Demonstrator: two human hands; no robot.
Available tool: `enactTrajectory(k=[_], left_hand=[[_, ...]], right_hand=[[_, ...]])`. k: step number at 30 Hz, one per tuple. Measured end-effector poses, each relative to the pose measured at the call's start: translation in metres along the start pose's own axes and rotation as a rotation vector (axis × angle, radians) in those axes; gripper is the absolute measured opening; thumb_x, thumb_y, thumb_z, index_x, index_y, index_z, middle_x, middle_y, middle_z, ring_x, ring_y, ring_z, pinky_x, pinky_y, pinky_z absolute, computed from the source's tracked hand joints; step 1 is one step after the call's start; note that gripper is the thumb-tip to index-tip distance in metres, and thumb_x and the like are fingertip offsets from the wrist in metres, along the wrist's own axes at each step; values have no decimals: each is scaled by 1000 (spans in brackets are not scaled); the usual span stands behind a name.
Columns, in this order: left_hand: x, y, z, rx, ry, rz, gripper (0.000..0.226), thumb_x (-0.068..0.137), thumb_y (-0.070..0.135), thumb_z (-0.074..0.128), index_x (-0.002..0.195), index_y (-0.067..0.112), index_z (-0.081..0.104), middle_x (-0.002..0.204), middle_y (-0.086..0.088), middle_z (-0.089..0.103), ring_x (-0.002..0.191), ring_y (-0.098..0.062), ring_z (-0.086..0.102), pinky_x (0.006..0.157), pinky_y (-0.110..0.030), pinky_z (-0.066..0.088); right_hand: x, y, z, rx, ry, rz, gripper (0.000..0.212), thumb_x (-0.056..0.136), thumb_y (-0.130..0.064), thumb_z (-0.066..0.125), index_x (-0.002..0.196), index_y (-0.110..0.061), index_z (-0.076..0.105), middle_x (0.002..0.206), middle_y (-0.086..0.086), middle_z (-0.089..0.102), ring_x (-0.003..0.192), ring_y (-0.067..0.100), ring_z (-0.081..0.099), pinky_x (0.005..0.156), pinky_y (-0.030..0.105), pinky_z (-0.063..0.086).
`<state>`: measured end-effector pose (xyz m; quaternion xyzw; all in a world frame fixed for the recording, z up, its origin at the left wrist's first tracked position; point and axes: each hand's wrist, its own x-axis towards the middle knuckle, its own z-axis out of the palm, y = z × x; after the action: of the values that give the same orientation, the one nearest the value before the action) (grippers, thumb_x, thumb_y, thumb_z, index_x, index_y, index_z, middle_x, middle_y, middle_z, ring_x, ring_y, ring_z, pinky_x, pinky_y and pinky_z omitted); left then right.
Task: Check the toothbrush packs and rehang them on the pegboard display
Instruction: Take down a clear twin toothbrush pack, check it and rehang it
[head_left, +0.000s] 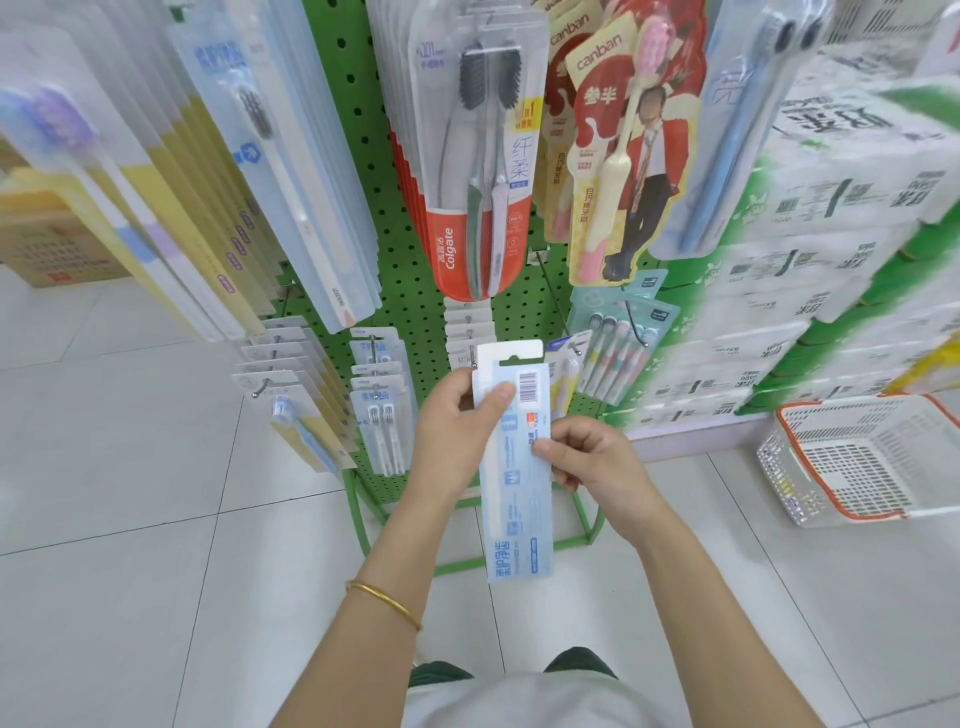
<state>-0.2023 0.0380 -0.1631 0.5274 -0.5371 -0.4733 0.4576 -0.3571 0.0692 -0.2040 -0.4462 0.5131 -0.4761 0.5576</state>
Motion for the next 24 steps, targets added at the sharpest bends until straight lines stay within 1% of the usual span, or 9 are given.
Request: enactTrajectory(k=[3,6,9,12,15,18,20,22,24], left_hand=[[4,2,-4,-88,87,46,7,91,15,62,88,20,61,82,4,63,72,-4,56,66,-18,46],[5,0,-7,-181,86,-5,7,92,10,59,87,15,61,85,-2,64,75,-10,58,68,-23,48],[5,-2,-11,-315,15,-60,6,93,9,57,94,11,62,87,-1,67,77,-10,62,70,-22,52],[6,-3,-17,-445,-110,-74,10,93,11,53,98,11,62,87,2,65,79,-10,60,72,-24,50],[3,-5,-21,-533,-160,-101,12,94,10,50,102,12,60,88,3,60,76,-10,54,69,-23,48],[1,-9,-29,-630,-180,-128,16,90,13,57,106,11,59,80,3,60,71,-11,54,67,-23,49],[0,-11,-36,-657,-150,-138,18,90,12,56,108,10,60,80,3,62,73,-12,57,70,-24,49],[0,-15,-42,-634,-27,-164,19,92,9,53,109,11,61,91,-2,64,83,-13,59,81,-29,48],[-1,-23,-49,-578,162,-183,20,92,6,55,108,12,63,101,-3,65,97,-17,60,92,-34,46]], right_hand=[[3,3,2,-40,-43,27,8,84,0,65,77,0,62,60,3,55,48,8,46,46,19,35],[6,6,4,-59,-84,36,10,83,-1,67,76,-4,62,65,7,56,49,6,47,45,18,36],[7,10,4,-36,-154,53,18,75,-18,76,76,-7,61,70,4,60,57,7,52,50,20,40],[9,14,9,96,-286,120,59,55,-48,85,91,-8,59,81,-1,66,68,11,58,58,22,46],[14,18,21,92,-442,142,92,55,-57,83,121,-2,50,105,-2,67,94,13,61,80,28,49],[16,17,34,57,-529,135,87,60,-54,82,124,-3,52,109,-2,67,105,14,60,90,26,46],[20,18,43,31,-508,139,80,59,-50,83,119,-6,56,111,8,66,108,22,60,94,31,47],[24,22,52,-36,-427,156,77,57,-45,81,118,-6,55,115,17,63,109,29,60,96,33,47],[28,27,66,-173,-317,172,77,52,-48,79,116,-13,53,117,16,60,107,29,60,93,31,49]])
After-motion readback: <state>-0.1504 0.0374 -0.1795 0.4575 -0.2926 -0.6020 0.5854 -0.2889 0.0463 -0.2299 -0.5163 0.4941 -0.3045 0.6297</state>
